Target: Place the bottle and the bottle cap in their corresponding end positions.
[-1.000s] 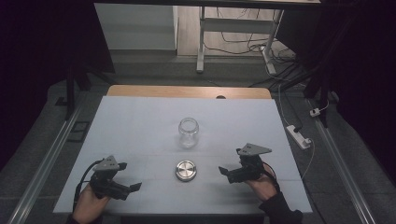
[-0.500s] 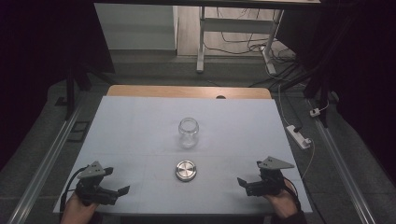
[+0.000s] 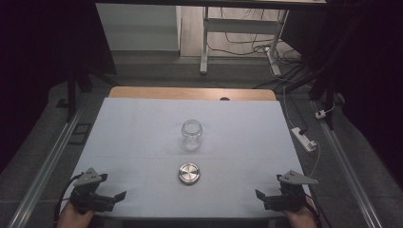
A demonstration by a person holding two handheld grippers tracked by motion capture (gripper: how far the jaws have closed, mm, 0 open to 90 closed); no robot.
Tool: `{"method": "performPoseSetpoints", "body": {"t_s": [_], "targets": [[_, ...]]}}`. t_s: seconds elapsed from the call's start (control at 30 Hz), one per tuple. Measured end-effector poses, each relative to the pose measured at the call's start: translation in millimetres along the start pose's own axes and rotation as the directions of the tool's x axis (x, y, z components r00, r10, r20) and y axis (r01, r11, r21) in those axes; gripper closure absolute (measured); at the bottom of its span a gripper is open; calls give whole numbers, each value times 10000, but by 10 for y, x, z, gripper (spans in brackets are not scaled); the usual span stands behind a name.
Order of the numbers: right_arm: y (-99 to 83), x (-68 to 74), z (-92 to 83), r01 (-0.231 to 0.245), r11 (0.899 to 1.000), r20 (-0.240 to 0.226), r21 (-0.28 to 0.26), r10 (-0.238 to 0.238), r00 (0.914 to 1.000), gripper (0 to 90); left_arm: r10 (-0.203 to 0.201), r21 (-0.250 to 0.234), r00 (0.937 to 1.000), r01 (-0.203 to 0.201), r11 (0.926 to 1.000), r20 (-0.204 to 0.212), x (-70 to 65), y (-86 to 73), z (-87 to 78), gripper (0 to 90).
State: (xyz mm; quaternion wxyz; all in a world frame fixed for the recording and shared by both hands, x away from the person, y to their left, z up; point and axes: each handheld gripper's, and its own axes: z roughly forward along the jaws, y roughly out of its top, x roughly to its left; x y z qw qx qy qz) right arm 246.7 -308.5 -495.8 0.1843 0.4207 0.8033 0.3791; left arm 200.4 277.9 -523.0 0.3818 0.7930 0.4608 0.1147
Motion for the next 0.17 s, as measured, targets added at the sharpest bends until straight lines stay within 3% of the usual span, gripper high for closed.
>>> {"method": "performPoseSetpoints", "body": {"t_s": [0.17], "targets": [[-13,-9,-10,-61,9999,67,109,61,10000,0,34,111,10000,-33,9999,-59,-7,15,18,0]]}}
